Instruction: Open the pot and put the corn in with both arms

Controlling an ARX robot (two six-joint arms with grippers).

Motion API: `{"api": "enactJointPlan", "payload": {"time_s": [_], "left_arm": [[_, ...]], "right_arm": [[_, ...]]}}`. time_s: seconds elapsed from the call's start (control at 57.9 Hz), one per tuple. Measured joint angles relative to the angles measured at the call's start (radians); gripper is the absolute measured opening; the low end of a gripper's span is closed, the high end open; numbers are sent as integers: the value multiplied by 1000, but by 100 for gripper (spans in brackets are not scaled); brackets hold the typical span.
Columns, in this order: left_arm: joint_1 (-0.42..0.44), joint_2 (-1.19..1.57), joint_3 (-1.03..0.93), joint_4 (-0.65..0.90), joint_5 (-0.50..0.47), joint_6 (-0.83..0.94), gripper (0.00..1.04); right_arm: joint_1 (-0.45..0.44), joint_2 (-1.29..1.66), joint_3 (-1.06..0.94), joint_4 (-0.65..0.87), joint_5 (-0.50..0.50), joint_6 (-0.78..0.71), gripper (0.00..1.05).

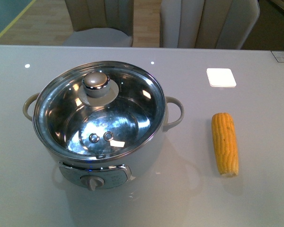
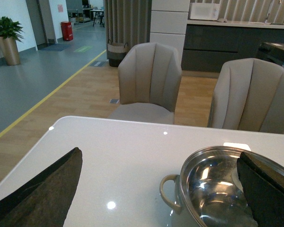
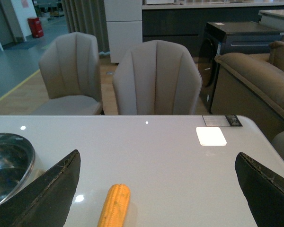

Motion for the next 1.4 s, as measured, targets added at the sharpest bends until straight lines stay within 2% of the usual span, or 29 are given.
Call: {"api": "enactJointPlan", "payload": {"time_s": [1.001, 1.122, 1.174, 1.26, 1.398], "left_arm": [[0, 0, 0, 0, 0, 0, 98], [-70, 212, 109, -230, -204, -170, 98], [-91, 298, 122, -212, -230, -230, 98], [-145, 463, 150, -99, -253, -296, 98], [-211, 675, 208, 87, -261, -314, 98]], "right_arm": [[0, 0, 0, 0, 0, 0, 96], [0, 0, 0, 0, 1, 0, 96], [0, 0, 0, 0, 0, 0, 96], [0, 0, 0, 0, 0, 0, 96], [0, 0, 0, 0, 0, 0, 96]]}}
